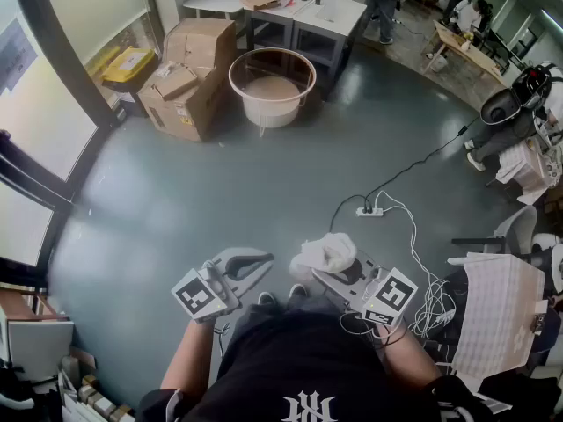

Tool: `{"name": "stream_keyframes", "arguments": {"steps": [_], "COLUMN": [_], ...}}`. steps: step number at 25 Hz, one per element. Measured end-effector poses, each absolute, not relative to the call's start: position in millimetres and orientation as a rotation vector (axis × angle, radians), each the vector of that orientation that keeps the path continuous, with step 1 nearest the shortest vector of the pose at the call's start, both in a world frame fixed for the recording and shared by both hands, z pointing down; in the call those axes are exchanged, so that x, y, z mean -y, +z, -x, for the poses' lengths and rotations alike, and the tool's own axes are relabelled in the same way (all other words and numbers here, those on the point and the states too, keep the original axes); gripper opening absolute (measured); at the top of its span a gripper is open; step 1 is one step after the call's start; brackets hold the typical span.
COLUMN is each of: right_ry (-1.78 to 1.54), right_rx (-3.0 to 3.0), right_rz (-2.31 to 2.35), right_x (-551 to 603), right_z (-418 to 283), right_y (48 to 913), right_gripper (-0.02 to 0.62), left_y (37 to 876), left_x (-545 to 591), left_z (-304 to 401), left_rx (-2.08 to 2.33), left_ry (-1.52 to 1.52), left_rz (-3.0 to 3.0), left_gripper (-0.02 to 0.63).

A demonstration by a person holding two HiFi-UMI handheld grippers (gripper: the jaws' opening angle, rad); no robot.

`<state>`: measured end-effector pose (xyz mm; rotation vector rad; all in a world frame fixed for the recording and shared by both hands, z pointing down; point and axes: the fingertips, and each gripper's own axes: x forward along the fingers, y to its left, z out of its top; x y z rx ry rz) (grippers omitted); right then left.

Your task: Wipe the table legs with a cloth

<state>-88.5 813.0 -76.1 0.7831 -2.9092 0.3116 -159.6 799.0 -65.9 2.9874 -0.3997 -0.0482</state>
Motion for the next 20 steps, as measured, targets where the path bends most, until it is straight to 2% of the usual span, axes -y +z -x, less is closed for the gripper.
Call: {"name": "stream_keyframes", "arguments": {"steps": [11,20], "right_ry": [0.334,0.466], "right_rx": [2.914,2.982], "right_rz": [-0.824,-0.838], "right_x": [-811,-780], "right_z": [98,95], "right_y": [-79,-72], "right_gripper": [0.082,0.083], "left_y": [-75,-50], "left_x": [-793,-765], "left_z": [159,177], "left_rx": [0.363,0.402], "left_ry": [-0.062,-0.039], "left_rz": [-2.993,-2.903], "left_gripper": [0.005,0.005]}}
